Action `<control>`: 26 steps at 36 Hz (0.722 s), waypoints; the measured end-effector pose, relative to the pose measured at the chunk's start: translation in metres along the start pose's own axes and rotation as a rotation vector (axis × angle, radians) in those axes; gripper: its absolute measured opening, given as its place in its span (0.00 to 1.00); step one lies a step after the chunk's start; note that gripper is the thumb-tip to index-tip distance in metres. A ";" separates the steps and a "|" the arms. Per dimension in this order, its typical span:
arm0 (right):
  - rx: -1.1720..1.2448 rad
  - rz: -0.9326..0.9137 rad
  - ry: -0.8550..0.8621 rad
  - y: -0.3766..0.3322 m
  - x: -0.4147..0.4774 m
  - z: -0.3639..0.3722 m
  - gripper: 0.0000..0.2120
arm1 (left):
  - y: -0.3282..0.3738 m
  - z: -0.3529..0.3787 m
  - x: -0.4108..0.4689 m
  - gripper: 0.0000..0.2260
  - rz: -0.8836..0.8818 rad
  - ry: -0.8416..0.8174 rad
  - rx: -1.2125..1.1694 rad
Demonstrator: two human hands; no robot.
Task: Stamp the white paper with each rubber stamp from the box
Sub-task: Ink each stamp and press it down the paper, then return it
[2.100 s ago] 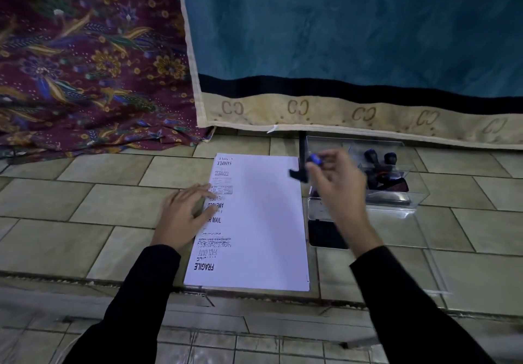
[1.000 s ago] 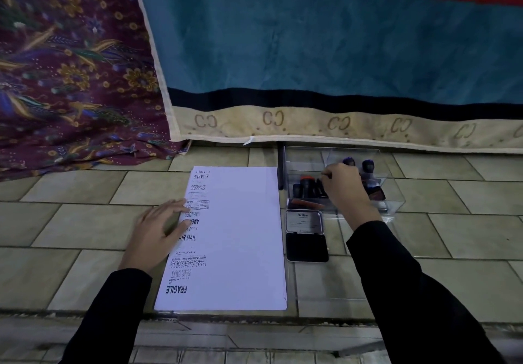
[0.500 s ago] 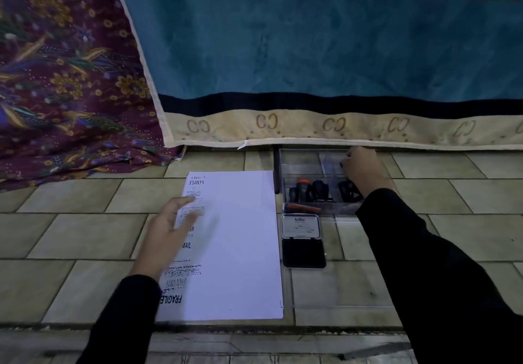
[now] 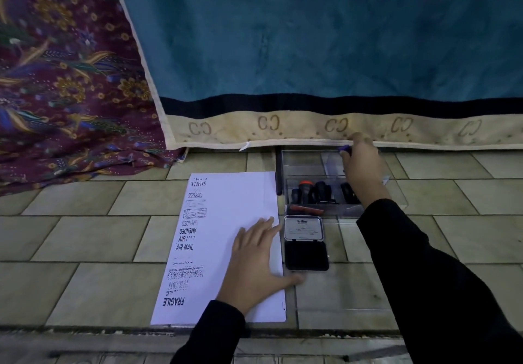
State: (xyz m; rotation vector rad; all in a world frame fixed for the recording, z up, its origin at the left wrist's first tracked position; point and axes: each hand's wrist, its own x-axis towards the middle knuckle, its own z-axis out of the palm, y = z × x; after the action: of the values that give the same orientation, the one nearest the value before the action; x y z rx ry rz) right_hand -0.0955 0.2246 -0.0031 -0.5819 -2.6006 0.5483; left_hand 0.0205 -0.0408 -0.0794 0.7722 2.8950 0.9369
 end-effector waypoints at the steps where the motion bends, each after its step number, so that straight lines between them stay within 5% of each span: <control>1: 0.045 -0.020 0.034 -0.002 -0.003 -0.003 0.14 | -0.001 0.001 0.000 0.45 0.005 0.007 0.012; 5: 0.276 -0.104 0.131 -0.015 -0.033 -0.016 0.14 | -0.003 0.006 -0.002 0.40 0.016 0.040 0.030; 13: 0.642 -0.122 -0.023 -0.030 -0.132 -0.028 0.12 | -0.004 0.010 -0.002 0.34 0.024 0.098 0.044; 26: 0.592 -0.299 -0.152 -0.006 -0.191 -0.027 0.16 | -0.005 0.010 -0.002 0.35 0.031 0.101 0.050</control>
State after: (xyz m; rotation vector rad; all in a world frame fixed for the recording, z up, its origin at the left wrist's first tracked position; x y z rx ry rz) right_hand 0.0730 0.1364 -0.0363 0.0427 -2.4104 1.2253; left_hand 0.0218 -0.0394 -0.0905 0.7974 3.0131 0.9362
